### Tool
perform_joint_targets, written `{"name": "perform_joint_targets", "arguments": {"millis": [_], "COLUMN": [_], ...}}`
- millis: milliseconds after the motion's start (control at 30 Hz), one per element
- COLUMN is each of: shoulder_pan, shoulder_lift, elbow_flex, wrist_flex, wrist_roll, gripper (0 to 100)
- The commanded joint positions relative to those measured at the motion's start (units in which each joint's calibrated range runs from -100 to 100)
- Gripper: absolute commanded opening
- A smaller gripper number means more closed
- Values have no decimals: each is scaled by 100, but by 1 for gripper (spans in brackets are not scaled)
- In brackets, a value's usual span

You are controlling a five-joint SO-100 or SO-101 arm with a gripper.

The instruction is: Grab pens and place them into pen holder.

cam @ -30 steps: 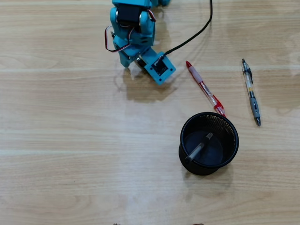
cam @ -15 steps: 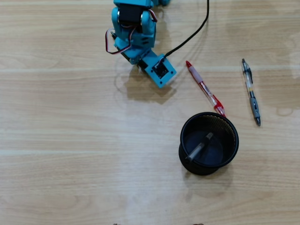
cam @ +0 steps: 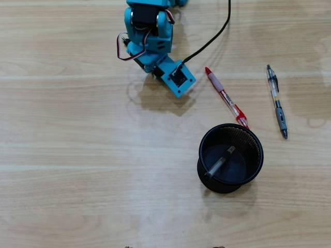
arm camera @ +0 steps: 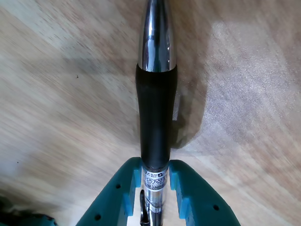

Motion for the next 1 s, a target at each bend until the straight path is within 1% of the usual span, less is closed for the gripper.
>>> {"name": "perform_joint_targets", "arguments": {"millis": [0, 133, 267, 367, 633, 733, 833, 967], "shoulder_pan": [-60, -28, -68, -68, -84, -76, -237, -657], "shoulder_lift": [-165, -165, -165, -174, -182, -250, -318, -706], "elbow_flex": [13, 357, 901, 1245, 1272, 1245, 674, -1010], "wrist_flex": [-87, -251, -1041, -1385, -1342, -1334, -1205, -629], "wrist_roll": [16, 0, -5, -5, -21, -209, -298, -318], "gripper": [2, 3, 3, 3, 2, 2, 2, 2]}}
